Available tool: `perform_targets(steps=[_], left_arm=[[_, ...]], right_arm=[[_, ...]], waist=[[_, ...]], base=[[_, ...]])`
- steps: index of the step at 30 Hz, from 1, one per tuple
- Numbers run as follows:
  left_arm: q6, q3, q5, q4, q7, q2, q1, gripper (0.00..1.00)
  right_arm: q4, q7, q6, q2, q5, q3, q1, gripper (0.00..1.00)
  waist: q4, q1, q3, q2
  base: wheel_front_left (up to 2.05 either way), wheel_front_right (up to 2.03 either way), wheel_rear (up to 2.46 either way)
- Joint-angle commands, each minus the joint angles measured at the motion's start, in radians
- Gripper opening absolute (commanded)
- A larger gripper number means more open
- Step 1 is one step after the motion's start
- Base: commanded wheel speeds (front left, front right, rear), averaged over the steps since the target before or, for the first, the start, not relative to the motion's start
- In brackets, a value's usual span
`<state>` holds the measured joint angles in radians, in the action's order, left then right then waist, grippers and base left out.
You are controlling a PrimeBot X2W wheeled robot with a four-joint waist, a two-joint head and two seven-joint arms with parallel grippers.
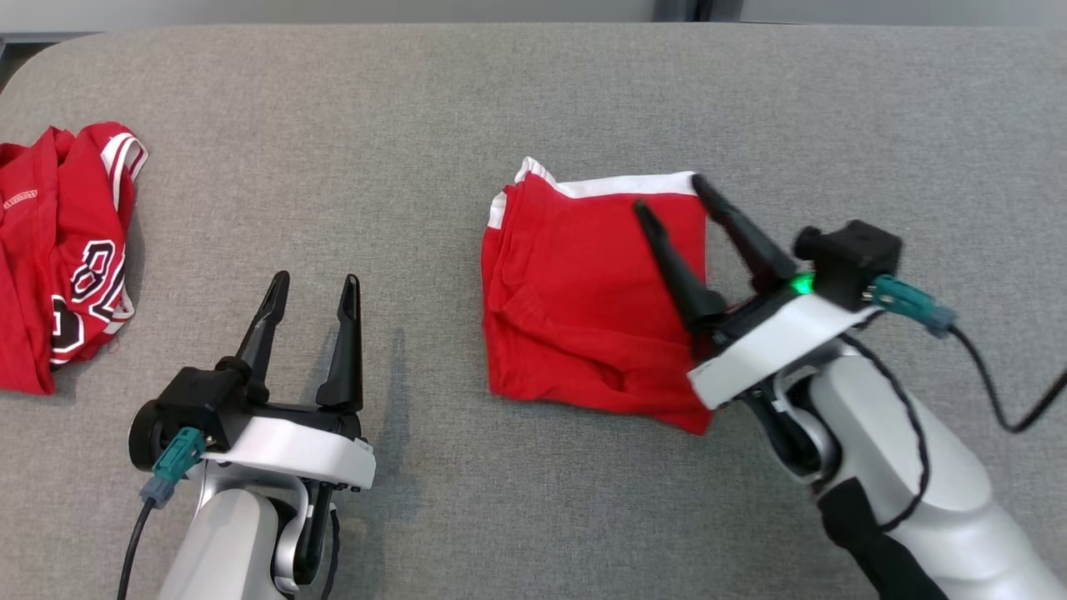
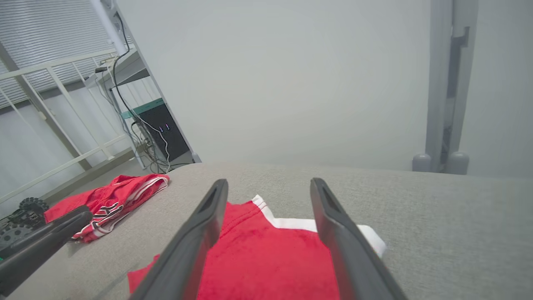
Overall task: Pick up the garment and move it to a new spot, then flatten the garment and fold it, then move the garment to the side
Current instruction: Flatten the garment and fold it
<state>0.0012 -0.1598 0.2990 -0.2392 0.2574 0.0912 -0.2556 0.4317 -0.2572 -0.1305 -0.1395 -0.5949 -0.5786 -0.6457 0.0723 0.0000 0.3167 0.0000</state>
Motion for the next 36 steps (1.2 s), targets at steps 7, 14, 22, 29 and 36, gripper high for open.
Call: perform_targets(steps=[7, 14, 22, 29, 36], left_arm=[[0.016, 0.009, -0.007, 0.009, 0.006, 0.019, 0.009, 1.00], [0.020, 0.015, -0.009, 0.011, 0.006, 0.044, 0.027, 1.00], [0.031, 0.022, -0.011, 0.032, -0.007, 0.075, 0.073, 1.00], [0.042, 0.012, -0.011, 0.065, -0.031, 0.088, 0.138, 1.00], [0.057, 0.004, -0.003, 0.098, -0.058, 0.094, 0.228, 1.00]], right_arm=[[-0.080, -0.009, 0.000, -0.026, 0.150, 0.257, 0.128, 1.00], [-0.156, -0.009, 0.000, -0.042, 0.255, 0.478, 0.276, 1.00], [-0.252, 0.033, 0.000, -0.019, 0.320, 0.588, 0.421, 1.00], [-0.315, 0.074, 0.000, 0.007, 0.333, 0.612, 0.523, 1.00], [-0.350, 0.110, 0.000, 0.026, 0.331, 0.623, 0.614, 1.00]], waist=[[-0.018, 0.0000, -0.014, 0.0000], [-0.039, 0.0000, -0.039, 0.0000], [-0.066, 0.0000, -0.096, 0.0000], [-0.080, 0.0000, -0.168, 0.0000], [-0.080, 0.0000, -0.242, 0.0000]], base=[[0.00, 0.00, 0.00], [0.00, 0.00, 0.00], [0.00, 0.00, 0.00], [0.00, 0.00, 0.00], [0.00, 0.00, 0.00]])
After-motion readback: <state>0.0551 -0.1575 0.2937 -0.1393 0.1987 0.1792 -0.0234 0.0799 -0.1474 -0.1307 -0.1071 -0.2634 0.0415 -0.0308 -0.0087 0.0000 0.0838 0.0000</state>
